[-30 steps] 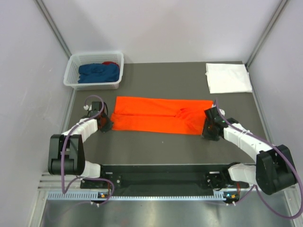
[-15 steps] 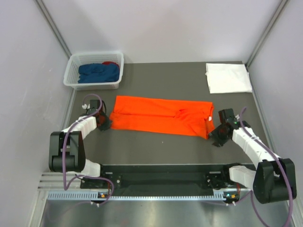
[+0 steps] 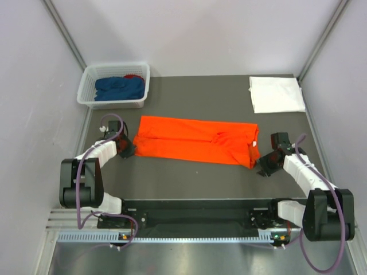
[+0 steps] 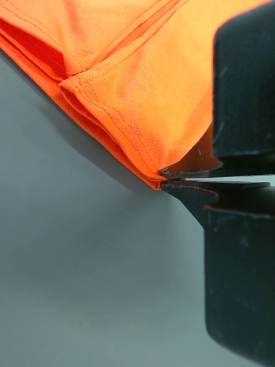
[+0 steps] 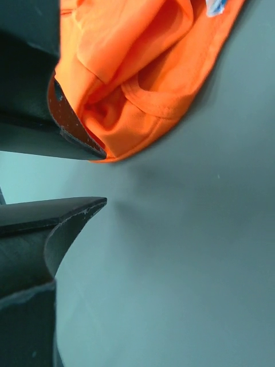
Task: Fold and stack the t-shirts
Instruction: Fold the tshirt
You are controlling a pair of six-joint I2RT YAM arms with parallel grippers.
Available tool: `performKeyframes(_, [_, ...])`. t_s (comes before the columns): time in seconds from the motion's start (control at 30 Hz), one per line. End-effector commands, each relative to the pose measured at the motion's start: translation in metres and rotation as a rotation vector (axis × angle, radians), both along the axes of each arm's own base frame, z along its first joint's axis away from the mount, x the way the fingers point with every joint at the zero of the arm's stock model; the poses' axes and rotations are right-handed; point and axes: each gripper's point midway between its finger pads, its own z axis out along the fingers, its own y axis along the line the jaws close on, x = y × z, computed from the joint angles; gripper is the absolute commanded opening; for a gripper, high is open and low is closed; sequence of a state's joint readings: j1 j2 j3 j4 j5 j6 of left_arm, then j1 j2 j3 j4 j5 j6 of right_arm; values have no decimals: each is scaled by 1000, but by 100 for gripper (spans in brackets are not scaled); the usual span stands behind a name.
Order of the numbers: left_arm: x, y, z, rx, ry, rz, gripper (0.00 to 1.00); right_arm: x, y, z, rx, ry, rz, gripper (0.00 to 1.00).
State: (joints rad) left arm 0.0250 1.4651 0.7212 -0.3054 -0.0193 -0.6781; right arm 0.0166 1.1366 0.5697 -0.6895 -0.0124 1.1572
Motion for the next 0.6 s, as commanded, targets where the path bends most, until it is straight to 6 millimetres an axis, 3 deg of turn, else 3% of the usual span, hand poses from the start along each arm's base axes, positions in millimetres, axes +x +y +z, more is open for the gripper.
performKeyframes(0.0, [8, -2, 0, -14, -23, -2, 0, 10, 3, -6, 37, -26, -28, 33])
performKeyframes(0.27, [8, -1, 1, -13, -27, 0, 0, 19, 7, -19, 53, -32, -21, 31])
performKeyframes(0.57, [9, -1, 4, -10, -36, 3, 0, 17, 2, -16, 27, -40, -38, 30])
